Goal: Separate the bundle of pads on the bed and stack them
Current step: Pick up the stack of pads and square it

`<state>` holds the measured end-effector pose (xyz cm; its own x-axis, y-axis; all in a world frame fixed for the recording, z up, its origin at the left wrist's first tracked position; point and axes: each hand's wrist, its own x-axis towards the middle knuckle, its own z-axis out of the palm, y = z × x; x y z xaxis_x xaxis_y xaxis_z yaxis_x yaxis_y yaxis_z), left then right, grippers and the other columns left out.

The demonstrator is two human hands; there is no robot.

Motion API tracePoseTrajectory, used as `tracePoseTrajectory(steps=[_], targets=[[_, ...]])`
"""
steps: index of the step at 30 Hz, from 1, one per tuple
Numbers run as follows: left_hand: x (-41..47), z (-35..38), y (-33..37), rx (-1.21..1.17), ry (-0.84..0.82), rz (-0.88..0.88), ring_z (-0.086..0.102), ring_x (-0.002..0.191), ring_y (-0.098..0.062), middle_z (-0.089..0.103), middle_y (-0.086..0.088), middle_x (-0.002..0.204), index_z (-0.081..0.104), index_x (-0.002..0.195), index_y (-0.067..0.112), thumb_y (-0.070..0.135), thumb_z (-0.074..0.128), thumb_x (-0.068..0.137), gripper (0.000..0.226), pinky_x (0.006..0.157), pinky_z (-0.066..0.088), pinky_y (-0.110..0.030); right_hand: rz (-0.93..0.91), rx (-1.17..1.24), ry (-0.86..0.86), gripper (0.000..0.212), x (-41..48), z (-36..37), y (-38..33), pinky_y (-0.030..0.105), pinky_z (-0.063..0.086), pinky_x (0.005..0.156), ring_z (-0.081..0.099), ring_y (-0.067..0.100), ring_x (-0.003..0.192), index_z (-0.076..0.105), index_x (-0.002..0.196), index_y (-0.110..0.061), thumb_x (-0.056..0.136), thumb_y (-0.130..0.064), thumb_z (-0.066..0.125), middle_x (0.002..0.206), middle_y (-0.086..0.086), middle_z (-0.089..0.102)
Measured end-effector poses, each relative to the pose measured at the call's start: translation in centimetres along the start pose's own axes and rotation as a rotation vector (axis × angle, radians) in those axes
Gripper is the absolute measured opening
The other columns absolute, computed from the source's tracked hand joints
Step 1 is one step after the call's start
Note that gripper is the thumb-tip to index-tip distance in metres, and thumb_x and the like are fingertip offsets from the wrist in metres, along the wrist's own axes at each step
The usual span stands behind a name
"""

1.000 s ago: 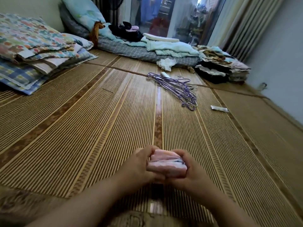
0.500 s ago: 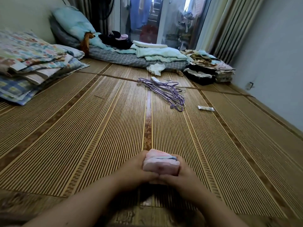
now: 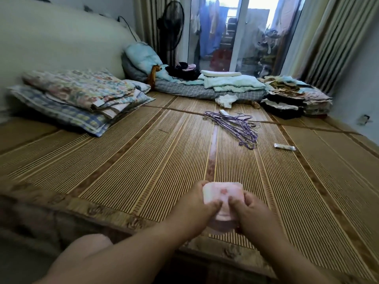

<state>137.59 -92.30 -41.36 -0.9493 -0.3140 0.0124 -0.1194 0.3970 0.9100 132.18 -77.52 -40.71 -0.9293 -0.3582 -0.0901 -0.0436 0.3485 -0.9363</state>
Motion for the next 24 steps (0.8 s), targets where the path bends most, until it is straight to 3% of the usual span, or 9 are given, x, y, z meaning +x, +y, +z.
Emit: tracePoseTrajectory(steps=[2,5,9,11,14,19,24], targets=[[1.0,0.0,-0.8,-0.05,0.002,-0.07,0.065,0.086,-0.009,0.062,0.007,0.105,0.046,0.126,0.032,0.035,0.061,0.085,0.044,0.063,0.058,-0.025,0.031,-0.026,-0.052,0.012,1.7,0.4,0.3,0.035,0.056,0.061,0.071,0.013,0.071,0.064,0.09,-0.033,0.091,-0.031,0.053,0.082,-0.003,0.073],[4.4,-0.1,-1.9,-0.01,0.01,-0.14,0.065,0.086,-0.008,0.063,0.009,0.102,0.046,0.123,0.036,0.038,0.058,0.085,0.04,0.067,0.059,-0.029,0.061,-0.034,-0.102,0.012,5.6,0.7,0.9,0.043,0.059,0.073,0.071,0.013,0.077,0.059,0.094,-0.04,0.089,-0.03,0.056,0.089,-0.005,0.071],[10.8,0.4,-2.8,0.081,-0.013,-0.191,0.063,0.088,-0.011,0.06,0.011,0.1,0.043,0.127,0.034,0.035,0.056,0.088,0.042,0.075,0.057,-0.037,0.137,-0.043,-0.134,0.034,12.5,1.4,1.5,0.042,0.061,0.069,0.07,0.02,0.081,0.05,0.123,-0.027,0.089,-0.028,0.056,0.1,0.001,0.065],[14.0,0.6,-3.2,0.11,-0.024,-0.233,0.063,0.091,-0.017,0.059,0.007,0.1,0.042,0.13,0.03,0.032,0.056,0.089,0.043,0.08,0.056,-0.04,0.171,-0.053,-0.129,0.038,15.7,1.9,1.6,0.043,0.061,0.07,0.069,0.021,0.082,0.048,0.126,-0.024,0.09,-0.028,0.055,0.101,0.003,0.065],[17.2,-0.2,-2.7,0.154,-0.034,-0.268,0.061,0.09,-0.016,0.059,0.007,0.1,0.043,0.13,0.029,0.032,0.056,0.089,0.043,0.079,0.053,-0.035,0.205,-0.063,-0.14,0.034,19.0,2.2,0.9,0.048,0.059,0.073,0.069,0.022,0.083,0.052,0.122,-0.023,0.088,-0.028,0.055,0.1,0.003,0.067],[19.2,-4.2,3.4,0.188,-0.049,-0.329,0.062,0.095,-0.02,0.064,0.001,0.11,0.045,0.129,0.029,0.033,0.057,0.087,0.044,0.085,0.052,-0.037,0.243,-0.045,-0.177,0.03,20.4,0.2,-5.9,0.034,0.051,0.057,0.068,0.019,0.079,0.056,0.115,-0.023,0.086,-0.029,0.058,0.096,0.0,0.069],[18.9,-9.7,16.2,0.22,-0.028,-0.325,0.06,0.096,-0.023,0.062,-0.001,0.109,0.045,0.13,0.027,0.03,0.058,0.087,0.045,0.083,0.049,-0.034,0.227,-0.002,-0.218,0.031,18.9,-4.7,-18.3,0.032,0.049,0.06,0.067,0.021,0.084,0.053,0.113,-0.026,0.084,-0.028,0.062,0.099,0.0,0.067]])
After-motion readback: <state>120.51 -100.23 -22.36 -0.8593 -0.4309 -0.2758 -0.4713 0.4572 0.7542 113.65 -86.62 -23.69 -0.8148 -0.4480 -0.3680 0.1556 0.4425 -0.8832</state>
